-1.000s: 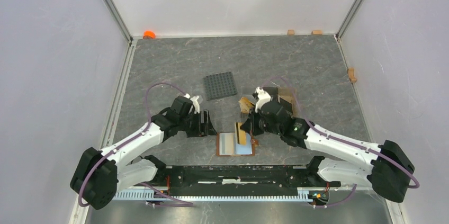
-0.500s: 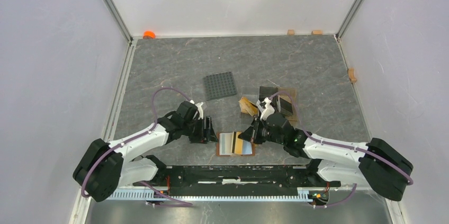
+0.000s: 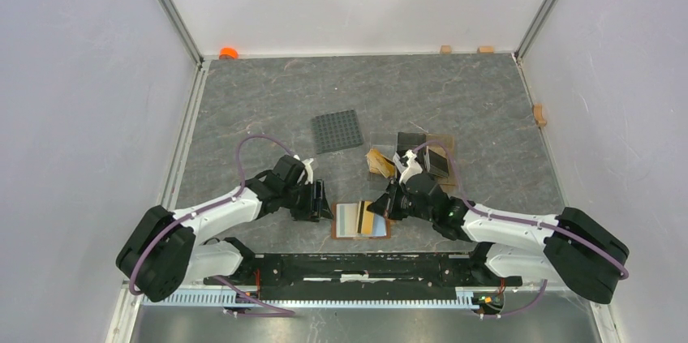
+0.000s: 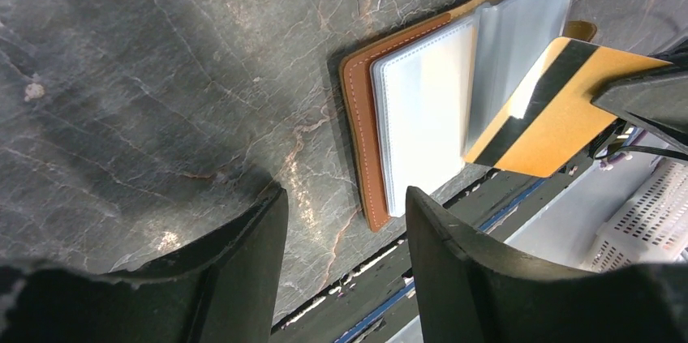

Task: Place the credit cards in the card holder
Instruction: Insert the credit card into the card holder.

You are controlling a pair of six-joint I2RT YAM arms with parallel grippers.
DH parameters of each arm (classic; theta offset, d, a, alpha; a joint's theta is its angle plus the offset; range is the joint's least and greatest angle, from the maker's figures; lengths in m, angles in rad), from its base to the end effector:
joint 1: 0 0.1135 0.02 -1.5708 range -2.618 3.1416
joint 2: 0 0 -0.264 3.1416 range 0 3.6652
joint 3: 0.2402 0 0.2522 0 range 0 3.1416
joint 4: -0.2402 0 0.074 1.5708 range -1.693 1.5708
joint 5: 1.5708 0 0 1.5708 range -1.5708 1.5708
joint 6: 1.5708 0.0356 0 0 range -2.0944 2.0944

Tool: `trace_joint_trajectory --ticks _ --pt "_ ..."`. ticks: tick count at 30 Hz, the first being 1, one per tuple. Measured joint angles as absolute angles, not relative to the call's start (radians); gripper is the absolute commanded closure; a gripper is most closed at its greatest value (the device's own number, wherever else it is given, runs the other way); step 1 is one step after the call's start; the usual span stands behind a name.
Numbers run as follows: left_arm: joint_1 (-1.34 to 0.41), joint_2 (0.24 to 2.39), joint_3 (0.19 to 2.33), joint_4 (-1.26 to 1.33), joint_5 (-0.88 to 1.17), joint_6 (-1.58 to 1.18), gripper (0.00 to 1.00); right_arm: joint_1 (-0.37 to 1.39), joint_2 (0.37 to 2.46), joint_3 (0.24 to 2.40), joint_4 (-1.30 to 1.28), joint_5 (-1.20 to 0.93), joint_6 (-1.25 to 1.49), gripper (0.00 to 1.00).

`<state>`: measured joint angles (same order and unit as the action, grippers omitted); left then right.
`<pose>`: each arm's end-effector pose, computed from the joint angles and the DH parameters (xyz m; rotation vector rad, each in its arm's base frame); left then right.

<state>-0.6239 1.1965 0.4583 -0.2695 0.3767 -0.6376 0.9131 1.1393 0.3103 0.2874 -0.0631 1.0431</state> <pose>0.1565 -0.1288 0.1482 0.1336 2.7674 -0.8977 0.1285 0.1701 0.1568 0.1116 2.3642 1.1515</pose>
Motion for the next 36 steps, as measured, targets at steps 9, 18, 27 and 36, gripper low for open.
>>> trace_joint_trajectory --ticks 9,18,27,36 --pt "-0.624 1.203 0.458 -0.259 0.380 -0.638 0.40 0.913 1.156 0.310 0.267 -0.046 1.039 1.00" --pt "-0.624 1.219 0.458 -0.250 0.399 -0.638 0.44 0.913 1.172 0.310 0.250 -0.036 1.025 1.00" --pt "-0.624 1.237 0.458 -0.230 0.405 -0.638 0.49 0.913 1.200 0.310 0.250 -0.018 1.024 1.00" --pt "-0.626 1.253 0.458 -0.216 0.414 -0.638 0.53 0.923 1.246 0.310 0.305 -0.018 1.025 1.00"
